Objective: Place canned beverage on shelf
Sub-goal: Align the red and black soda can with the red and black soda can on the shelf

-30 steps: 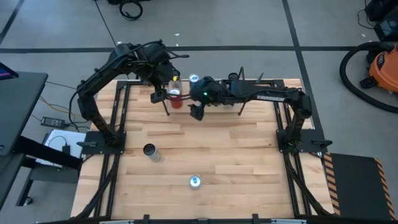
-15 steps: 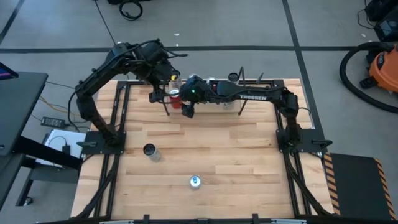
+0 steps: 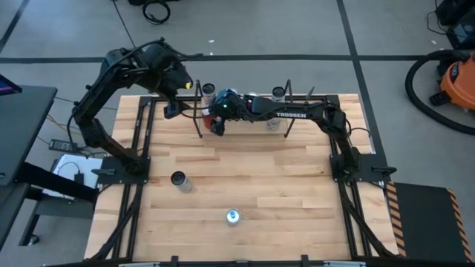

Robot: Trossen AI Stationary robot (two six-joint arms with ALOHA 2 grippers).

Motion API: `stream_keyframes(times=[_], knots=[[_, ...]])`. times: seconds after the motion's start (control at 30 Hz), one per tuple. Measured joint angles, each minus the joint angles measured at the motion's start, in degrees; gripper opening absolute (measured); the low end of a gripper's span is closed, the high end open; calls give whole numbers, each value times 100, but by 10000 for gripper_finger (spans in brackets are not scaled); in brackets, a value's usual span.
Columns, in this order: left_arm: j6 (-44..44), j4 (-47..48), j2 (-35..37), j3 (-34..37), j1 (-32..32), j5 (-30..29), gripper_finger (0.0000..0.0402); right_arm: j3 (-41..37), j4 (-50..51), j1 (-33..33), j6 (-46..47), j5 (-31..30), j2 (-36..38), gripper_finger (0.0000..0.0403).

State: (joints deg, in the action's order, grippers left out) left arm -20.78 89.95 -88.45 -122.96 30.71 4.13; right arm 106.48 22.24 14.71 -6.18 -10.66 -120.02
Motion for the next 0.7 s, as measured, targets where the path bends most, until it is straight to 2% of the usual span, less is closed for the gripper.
stream_keyframes(times=[0.27, 0.7], knots=[[-61, -3, 51, 0, 182, 3, 354, 0, -337, 134, 346, 181, -184, 346], [-48, -6, 49, 0, 261, 8, 354, 2, -465, 147, 361, 305, -278, 346]])
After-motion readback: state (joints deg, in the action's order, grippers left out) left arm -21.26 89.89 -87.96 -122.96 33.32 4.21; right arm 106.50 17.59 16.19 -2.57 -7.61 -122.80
